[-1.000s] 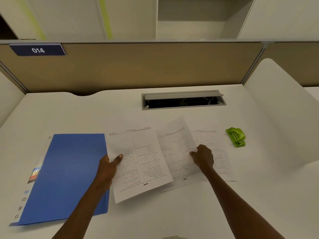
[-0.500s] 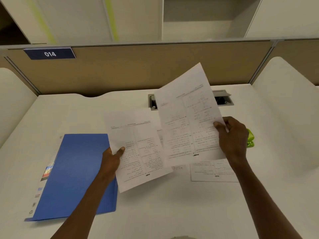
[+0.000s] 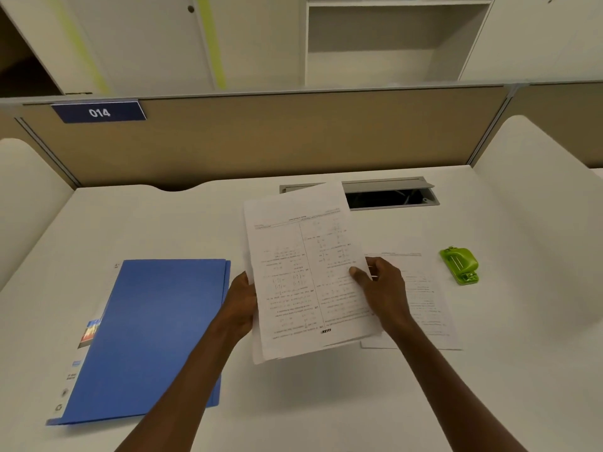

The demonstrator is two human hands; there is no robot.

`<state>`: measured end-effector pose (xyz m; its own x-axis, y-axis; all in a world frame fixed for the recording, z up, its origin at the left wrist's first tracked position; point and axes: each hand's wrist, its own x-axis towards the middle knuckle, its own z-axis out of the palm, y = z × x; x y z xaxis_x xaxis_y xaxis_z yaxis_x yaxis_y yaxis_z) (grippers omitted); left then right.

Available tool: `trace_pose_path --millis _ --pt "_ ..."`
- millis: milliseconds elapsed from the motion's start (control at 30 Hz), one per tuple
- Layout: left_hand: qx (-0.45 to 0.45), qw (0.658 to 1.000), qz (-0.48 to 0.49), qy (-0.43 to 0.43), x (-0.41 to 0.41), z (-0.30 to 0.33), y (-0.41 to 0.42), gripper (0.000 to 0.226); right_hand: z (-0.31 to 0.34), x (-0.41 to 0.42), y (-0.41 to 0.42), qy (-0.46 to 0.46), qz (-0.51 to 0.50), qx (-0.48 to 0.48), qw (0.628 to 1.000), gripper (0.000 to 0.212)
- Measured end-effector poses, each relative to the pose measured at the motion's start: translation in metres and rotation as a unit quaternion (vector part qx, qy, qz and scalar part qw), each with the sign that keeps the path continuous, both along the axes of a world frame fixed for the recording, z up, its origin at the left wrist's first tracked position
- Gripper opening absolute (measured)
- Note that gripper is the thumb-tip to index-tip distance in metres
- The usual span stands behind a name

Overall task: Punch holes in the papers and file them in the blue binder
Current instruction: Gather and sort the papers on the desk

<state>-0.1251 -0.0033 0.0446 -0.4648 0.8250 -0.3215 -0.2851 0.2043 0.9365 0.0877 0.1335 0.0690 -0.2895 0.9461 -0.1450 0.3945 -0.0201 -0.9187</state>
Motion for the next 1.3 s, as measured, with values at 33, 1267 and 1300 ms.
trace_pose_path --millis 33,1267,1300 --pt "0.001 1.0 -0.005 0.001 0.001 0.002 0.001 0.015 0.0 0.001 0.0 0.006 0.009 -0.017 1.0 0.03" --pt "-0.027 0.996 0.089 -0.01 -0.018 -0.015 0.005 0.032 -0.086 0.102 0.064 -0.432 -0.134 -0.025 0.891 0.09" --pt "-0.029 0.995 0.092 -0.01 -0.018 -0.015 0.005 0.032 -0.087 0.1 0.064 -0.433 -0.132 -0.023 0.891 0.089"
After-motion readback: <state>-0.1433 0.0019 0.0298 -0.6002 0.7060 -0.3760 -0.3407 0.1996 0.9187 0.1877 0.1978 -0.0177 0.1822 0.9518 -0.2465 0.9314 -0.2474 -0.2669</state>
